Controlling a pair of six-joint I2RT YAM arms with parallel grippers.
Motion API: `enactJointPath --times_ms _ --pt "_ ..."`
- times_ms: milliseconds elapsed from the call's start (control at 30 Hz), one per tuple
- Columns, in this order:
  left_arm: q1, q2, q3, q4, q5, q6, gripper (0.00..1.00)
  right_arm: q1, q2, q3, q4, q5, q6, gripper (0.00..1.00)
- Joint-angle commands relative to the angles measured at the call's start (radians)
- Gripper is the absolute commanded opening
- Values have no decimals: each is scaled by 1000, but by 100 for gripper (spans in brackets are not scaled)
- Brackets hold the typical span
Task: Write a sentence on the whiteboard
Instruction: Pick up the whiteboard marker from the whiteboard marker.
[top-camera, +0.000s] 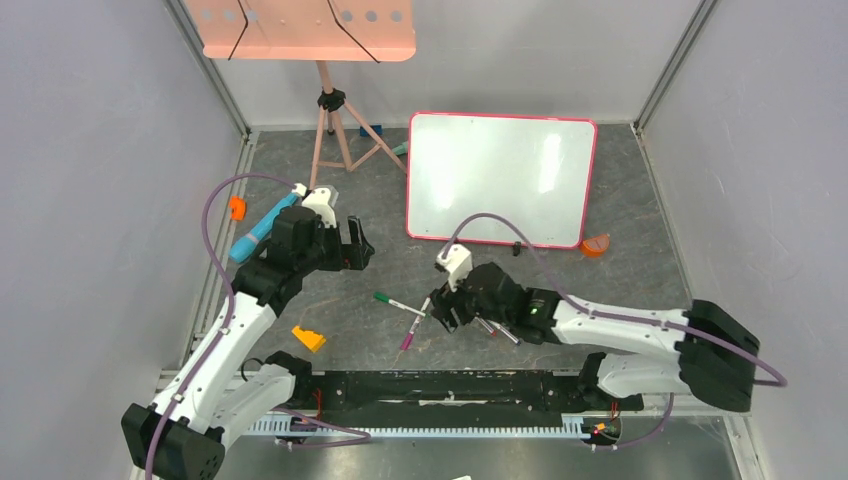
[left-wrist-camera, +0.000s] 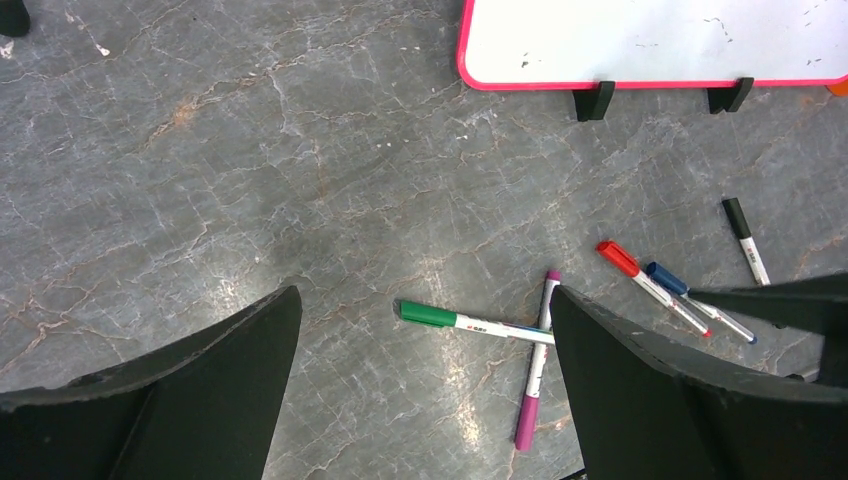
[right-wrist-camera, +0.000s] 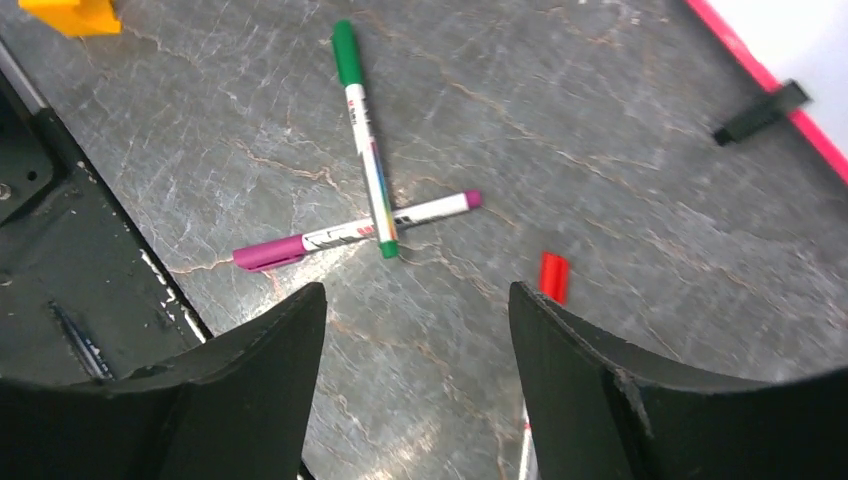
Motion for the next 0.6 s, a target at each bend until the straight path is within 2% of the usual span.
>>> enactJointPath --times_ms 0,33,100,200,400,567 --pt "-4 -2 8 20 4 46 100 84 125 83 108 110 -70 67" --pt "-4 -1 8 20 1 46 100 98 150 98 113 120 -78 66" --pt "-5 3 11 19 2 45 100 110 202 128 123 128 -89 55" --pt "-4 6 15 20 6 46 100 111 287 215 65 145 -82 49" --pt "-4 9 13 21 9 47 100 112 399 285 66 58 -102 45" --pt "-5 4 13 23 8 46 100 112 460 301 60 48 -105 41"
